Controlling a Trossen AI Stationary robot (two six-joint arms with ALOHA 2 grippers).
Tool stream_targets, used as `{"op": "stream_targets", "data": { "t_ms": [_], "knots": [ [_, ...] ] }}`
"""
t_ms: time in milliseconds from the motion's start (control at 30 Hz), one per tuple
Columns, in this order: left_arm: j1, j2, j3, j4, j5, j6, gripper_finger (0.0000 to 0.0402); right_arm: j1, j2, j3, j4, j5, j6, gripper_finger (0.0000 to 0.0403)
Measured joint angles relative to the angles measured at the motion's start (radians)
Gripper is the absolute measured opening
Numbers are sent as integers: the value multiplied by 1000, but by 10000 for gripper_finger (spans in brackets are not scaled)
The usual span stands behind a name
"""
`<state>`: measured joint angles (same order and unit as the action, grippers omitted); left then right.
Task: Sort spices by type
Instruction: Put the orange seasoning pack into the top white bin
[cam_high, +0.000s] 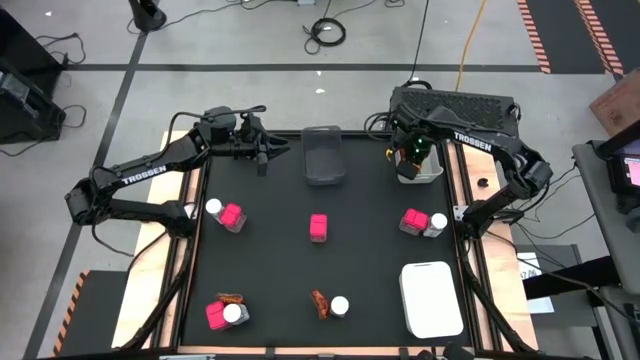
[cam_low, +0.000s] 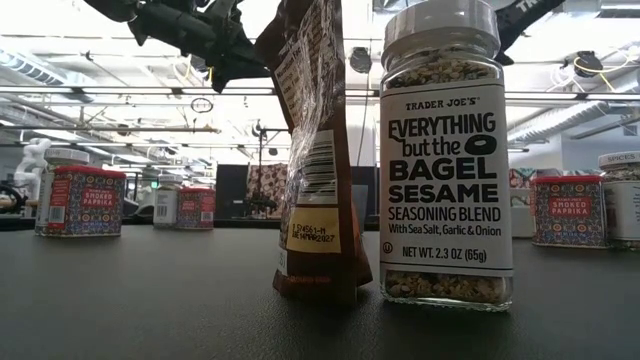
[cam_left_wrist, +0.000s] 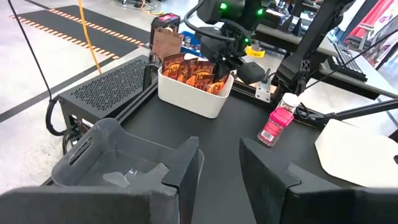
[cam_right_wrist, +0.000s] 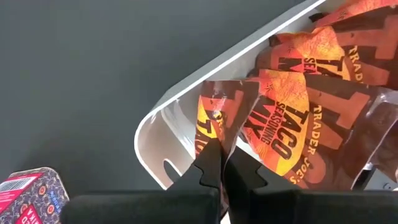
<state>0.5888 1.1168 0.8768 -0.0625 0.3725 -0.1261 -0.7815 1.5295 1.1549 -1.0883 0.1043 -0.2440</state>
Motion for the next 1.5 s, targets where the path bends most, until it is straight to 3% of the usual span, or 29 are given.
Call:
{"op": "stream_targets", "data": {
  "t_ms": [300, 633, 900, 1200, 1500],
  "knots": [
    [0, 0, 0, 0, 0, -1, 119, 0, 0, 0, -27, -1, -7, 7],
    [0, 0, 0, 1, 3, -26, 119, 0, 0, 11, -77, 2, -6, 94],
    [0, 0, 0, 1, 12, -27, 119, 0, 0, 162, -160, 1, -5, 147],
    [-4, -5, 0, 0, 45, -53, 119, 52, 0, 360, -174, -7, 28, 157],
    [-58, -103, 0, -4, 65, -75, 119, 219, 0, 400, -65, -226, 75, 157]
  ]
}}
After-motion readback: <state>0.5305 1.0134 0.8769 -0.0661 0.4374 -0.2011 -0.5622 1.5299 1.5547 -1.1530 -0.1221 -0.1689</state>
